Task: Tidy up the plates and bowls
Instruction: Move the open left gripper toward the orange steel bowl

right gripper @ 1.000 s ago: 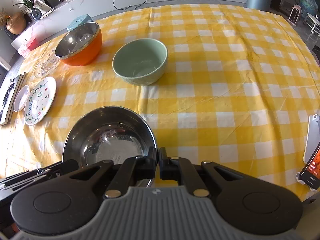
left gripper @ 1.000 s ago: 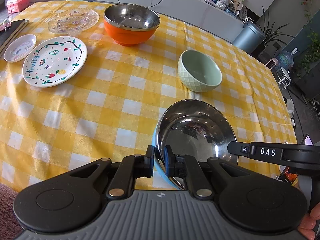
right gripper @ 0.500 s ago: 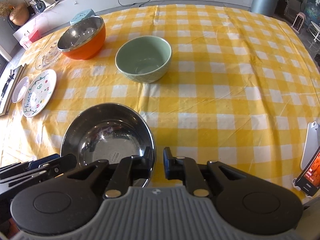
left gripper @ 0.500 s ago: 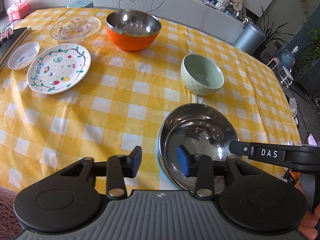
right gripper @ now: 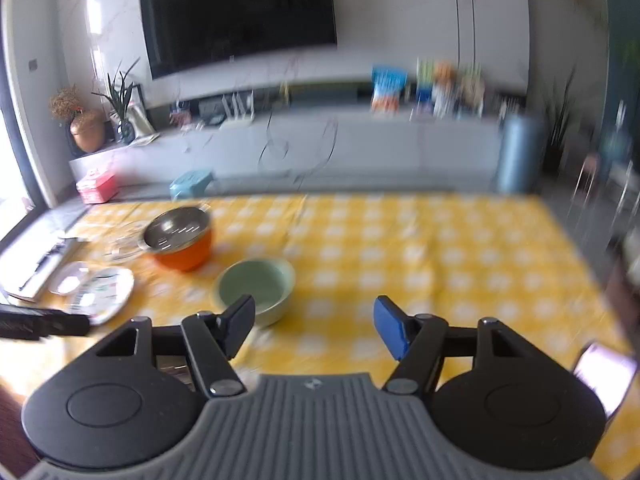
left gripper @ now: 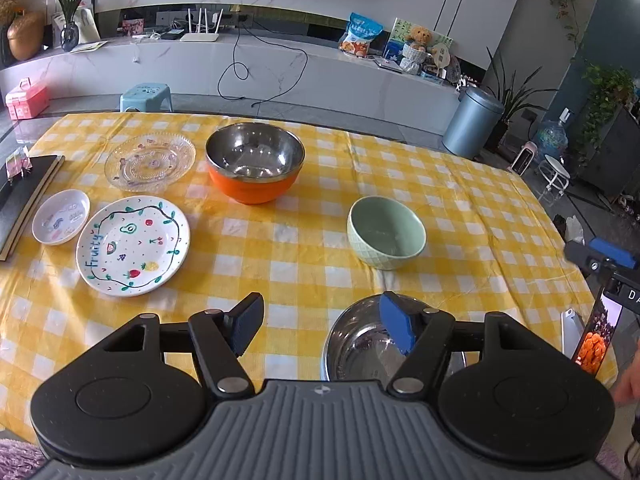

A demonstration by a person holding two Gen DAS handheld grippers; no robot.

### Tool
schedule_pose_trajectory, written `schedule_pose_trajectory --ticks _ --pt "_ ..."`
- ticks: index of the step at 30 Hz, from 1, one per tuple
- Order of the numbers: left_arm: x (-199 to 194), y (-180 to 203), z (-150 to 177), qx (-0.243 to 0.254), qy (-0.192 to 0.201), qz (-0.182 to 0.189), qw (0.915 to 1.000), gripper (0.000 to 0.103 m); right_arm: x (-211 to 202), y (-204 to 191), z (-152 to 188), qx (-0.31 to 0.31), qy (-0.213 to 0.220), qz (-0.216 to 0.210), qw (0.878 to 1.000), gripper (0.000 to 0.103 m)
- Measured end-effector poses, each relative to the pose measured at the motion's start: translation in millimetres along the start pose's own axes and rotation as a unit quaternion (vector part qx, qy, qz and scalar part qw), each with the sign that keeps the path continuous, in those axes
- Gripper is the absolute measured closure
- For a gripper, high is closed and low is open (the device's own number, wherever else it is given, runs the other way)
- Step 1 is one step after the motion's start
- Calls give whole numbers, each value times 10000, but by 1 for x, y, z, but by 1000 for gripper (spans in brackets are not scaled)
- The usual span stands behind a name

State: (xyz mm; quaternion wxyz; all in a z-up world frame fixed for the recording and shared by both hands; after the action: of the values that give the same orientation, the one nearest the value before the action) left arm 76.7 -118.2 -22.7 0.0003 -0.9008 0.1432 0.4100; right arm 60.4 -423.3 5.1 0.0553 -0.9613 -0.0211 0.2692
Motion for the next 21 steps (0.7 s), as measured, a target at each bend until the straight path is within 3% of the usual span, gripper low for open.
schedule_pose_trajectory --ticks 3,6,9,12,17,21 --pt "9 1 4 127 -126 -53 9998 25 5 19 20 -925 544 500 9930 34" --pt "19 -3 6 69 -243 -159 9996 25 18 37 46 -1952 907 1210 9690 39" --pt "26 -6 6 4 -309 -285 9991 25 30 60 70 -2606 1200 1553 9453 40" --pt "33 -8 5 -49 -349 -390 9986 25 44 76 85 -3126 1298 1688 9257 40" --pt "43 -9 2 -101 -427 -469 9979 25 60 91 91 -3450 1238 1519 9179 40" --pt "50 -7 1 -130 -480 -516 9974 25 61 87 87 -3558 1537 1553 9087 40"
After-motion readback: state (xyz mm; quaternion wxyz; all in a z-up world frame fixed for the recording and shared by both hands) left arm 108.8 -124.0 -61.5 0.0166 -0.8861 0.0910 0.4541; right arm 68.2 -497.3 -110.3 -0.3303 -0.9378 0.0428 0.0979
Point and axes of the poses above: each gripper's, at about its wrist camera, not at the fingertips, and x roughly the way its jaws point, y to its right, z to its underside, the point moved 3 cm from there along x, roughly the way its jaws point, and after that the axes turned 8 degrees about x, right-handed, at the moved point
